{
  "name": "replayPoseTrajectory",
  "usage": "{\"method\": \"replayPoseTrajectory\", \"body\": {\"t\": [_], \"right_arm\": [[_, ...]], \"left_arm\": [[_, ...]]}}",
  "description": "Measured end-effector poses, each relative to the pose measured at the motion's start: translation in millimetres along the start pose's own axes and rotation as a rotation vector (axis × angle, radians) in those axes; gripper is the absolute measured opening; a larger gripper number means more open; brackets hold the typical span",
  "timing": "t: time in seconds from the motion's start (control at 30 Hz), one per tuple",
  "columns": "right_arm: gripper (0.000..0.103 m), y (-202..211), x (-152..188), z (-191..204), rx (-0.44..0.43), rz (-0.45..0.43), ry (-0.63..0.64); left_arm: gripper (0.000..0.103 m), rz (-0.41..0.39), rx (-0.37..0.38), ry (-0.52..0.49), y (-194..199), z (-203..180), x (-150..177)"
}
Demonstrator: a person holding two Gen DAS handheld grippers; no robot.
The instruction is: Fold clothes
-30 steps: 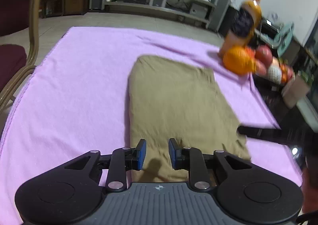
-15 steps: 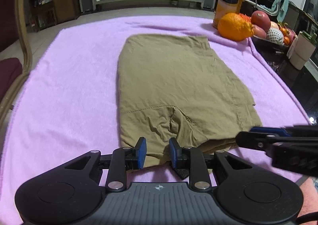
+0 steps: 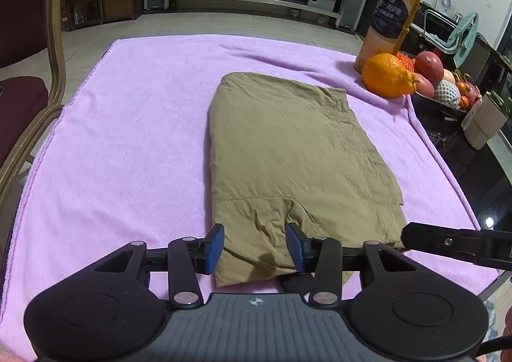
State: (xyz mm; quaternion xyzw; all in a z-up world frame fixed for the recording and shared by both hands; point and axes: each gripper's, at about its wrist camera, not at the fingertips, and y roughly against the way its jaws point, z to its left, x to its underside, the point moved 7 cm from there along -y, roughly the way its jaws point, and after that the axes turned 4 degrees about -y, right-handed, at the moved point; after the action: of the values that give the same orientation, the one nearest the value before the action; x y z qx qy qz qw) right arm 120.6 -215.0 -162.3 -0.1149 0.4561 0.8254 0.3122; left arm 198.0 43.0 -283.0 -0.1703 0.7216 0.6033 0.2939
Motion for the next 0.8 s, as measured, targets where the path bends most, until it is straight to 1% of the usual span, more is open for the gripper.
{"method": "replayPoseTrajectory", "body": {"t": [0.03, 0.07, 0.1, 0.17, 0.27, 0.33, 0.4, 0.5, 0.53, 0.57, 0.63, 0.7, 0.73, 0.8], "right_arm": [[0.055, 1, -2, -1, -0.005, -0.006, -0.007], [0.057, 2, -4, -2, -0.010, -0.012, -0.015], [0.058, 3, -6, -3, -0.014, -0.019, -0.022], [0.063, 6, -12, -9, -0.019, -0.042, -0.039], [0.063, 7, -22, -30, -0.028, -0.060, -0.122], [0.063, 1, -24, -48, -0.054, -0.050, -0.207], [0.063, -8, -25, -61, -0.063, -0.034, -0.262], [0.059, -21, -32, -71, -0.064, -0.026, -0.263], [0.052, -25, -36, -75, -0.070, -0.026, -0.265], [0.048, -30, -41, -78, -0.077, -0.026, -0.267], [0.047, -39, -49, -87, -0.090, -0.024, -0.285], [0.047, -53, -55, -94, -0.110, 0.009, -0.312], [0.047, -62, -56, -97, -0.128, 0.045, -0.328], [0.048, -75, -57, -94, -0.192, 0.096, -0.346]], "left_arm": [[0.047, -0.003, 0.005, 0.008, 1, 2, -2], [0.051, -0.008, 0.010, 0.021, 2, 5, -5], [0.053, -0.017, 0.014, 0.043, 3, 10, -8], [0.062, -0.031, 0.015, 0.093, 4, 22, -14], [0.063, -0.022, 0.014, 0.188, -2, 42, -19], [0.064, 0.003, 0.026, 0.247, -12, 52, -22], [0.064, 0.030, 0.042, 0.300, -23, 60, -25], [0.067, 0.058, 0.101, 0.360, -42, 68, -31], [0.068, 0.068, 0.118, 0.380, -48, 70, -32], [0.068, 0.079, 0.125, 0.403, -54, 73, -32], [0.069, 0.087, 0.151, 0.438, -65, 76, -32], [0.071, 0.089, 0.197, 0.436, -74, 74, -36], [0.071, 0.088, 0.218, 0.433, -78, 73, -38], [0.071, 0.088, 0.267, 0.426, -86, 67, -41]]}}
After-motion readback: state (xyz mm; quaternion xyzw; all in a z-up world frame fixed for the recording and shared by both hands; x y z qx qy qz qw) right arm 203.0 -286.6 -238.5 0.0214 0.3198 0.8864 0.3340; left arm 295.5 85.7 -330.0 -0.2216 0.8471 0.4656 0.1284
